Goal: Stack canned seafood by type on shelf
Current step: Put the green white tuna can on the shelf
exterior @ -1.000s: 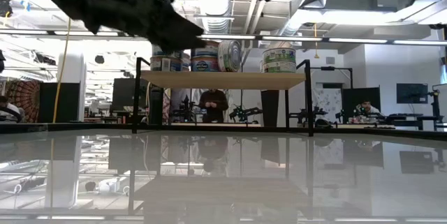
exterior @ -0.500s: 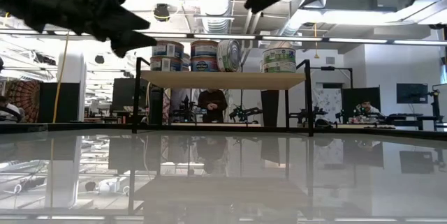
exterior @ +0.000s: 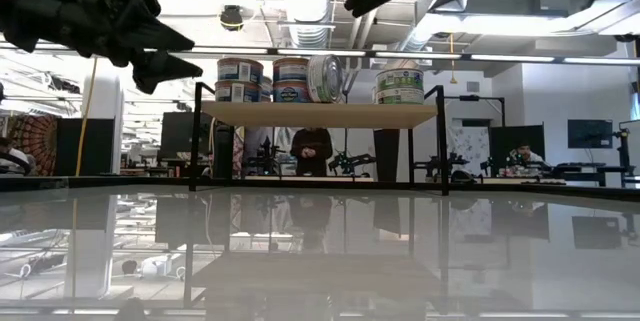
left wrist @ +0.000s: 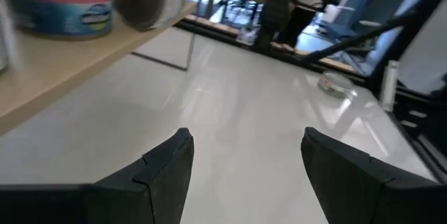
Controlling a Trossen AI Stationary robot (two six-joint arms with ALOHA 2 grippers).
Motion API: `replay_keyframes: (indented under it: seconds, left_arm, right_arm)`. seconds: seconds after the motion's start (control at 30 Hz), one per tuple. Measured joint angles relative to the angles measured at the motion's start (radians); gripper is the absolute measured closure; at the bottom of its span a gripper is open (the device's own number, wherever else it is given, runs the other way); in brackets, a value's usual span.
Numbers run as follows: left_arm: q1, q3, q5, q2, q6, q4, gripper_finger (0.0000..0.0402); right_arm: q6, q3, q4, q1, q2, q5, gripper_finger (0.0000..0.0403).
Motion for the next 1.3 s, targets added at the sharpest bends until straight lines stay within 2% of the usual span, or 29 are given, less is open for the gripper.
replay_keyframes:
  seconds: [0.2, 0.33, 0.67, 0.83, 1.1, 1.2, 1.3]
  left_arm:
    - [0.0, 0.0, -0.1, 0.001, -0.053, -0.022, 0.0148]
    - [0.0, 0.0, -0.189, 0.001, -0.056, -0.047, 0.0148]
    - [0.0, 0.0, -0.375, 0.001, -0.049, -0.068, 0.0148]
    - [0.0, 0.0, -0.384, 0.002, -0.057, -0.068, 0.0148]
    - [0.0, 0.0, -0.385, 0.002, -0.085, -0.068, 0.0148]
    - [0.0, 0.0, -0.385, 0.002, -0.099, -0.073, 0.0148]
    - [0.0, 0.0, -0.385, 0.002, -0.117, -0.09, 0.0148]
  right_arm:
    - [-0.099, 0.0, -0.011, -0.042, 0.0, 0.0, 0.0155]
    - [-0.153, -0.001, -0.038, -0.062, 0.0, -0.001, 0.0136]
    - [-0.436, -0.001, -0.069, -0.115, 0.0, 0.0, 0.0029]
    - [-0.46, -0.001, -0.076, -0.133, 0.0, 0.0, 0.0006]
    - [-0.719, -0.002, -0.044, -0.178, 0.021, -0.002, 0.0014]
    - [-0.731, 0.023, -0.061, -0.221, 0.054, -0.067, 0.0015]
    - [-0.738, 0.089, -0.109, -0.255, 0.114, -0.087, 0.0015]
